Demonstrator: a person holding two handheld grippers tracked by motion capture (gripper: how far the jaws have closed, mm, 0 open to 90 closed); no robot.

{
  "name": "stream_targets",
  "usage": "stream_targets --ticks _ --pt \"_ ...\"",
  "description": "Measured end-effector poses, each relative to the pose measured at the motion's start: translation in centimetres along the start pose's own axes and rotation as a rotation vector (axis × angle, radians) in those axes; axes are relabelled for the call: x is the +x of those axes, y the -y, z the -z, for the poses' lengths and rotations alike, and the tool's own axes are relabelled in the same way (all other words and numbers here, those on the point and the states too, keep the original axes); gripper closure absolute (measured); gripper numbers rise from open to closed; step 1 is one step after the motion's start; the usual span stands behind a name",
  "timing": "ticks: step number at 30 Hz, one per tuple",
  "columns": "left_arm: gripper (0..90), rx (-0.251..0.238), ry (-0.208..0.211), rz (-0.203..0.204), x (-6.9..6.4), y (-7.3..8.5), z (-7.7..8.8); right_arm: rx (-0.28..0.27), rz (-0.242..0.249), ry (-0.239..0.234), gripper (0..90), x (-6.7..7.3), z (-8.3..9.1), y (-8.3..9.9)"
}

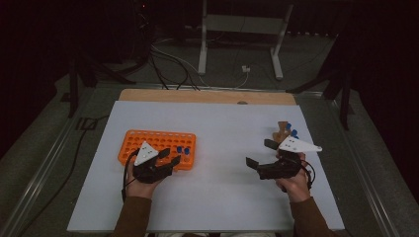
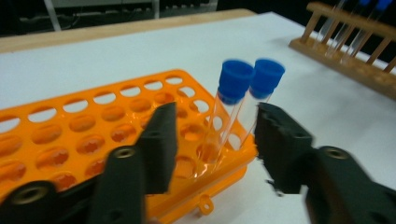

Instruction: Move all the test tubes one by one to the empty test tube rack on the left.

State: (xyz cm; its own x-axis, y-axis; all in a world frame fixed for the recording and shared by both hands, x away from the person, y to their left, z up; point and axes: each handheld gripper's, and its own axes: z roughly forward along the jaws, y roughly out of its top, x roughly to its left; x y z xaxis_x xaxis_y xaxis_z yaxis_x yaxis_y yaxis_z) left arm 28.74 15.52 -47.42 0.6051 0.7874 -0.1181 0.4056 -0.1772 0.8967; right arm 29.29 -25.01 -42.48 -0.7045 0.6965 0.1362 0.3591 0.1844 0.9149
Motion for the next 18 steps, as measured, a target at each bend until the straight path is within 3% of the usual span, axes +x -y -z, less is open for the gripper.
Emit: stream_targets --ticks 3,7,15,18 --pt "32.0 -0.004 -0.023 -0.016 -0.2 -0.1 0.5 -0.002 -0.002 0.007 0.0 -0.1 0.1 0.0" --pt "19.9 -0.025 -0.047 -0.001 0.1 -0.1 1.2 -0.003 -0.006 0.017 0.0 -0.3 0.2 -0.1" --pt "3.0 -0.057 -0.099 0.023 0.7 0.0 2.9 0.006 0.001 0.045 0.0 -0.5 0.2 -0.2" --pt "0.9 -0.057 -0.121 0.024 1.0 0.0 3.3 0.000 -0.006 0.057 0.0 -0.7 0.4 -0.3"
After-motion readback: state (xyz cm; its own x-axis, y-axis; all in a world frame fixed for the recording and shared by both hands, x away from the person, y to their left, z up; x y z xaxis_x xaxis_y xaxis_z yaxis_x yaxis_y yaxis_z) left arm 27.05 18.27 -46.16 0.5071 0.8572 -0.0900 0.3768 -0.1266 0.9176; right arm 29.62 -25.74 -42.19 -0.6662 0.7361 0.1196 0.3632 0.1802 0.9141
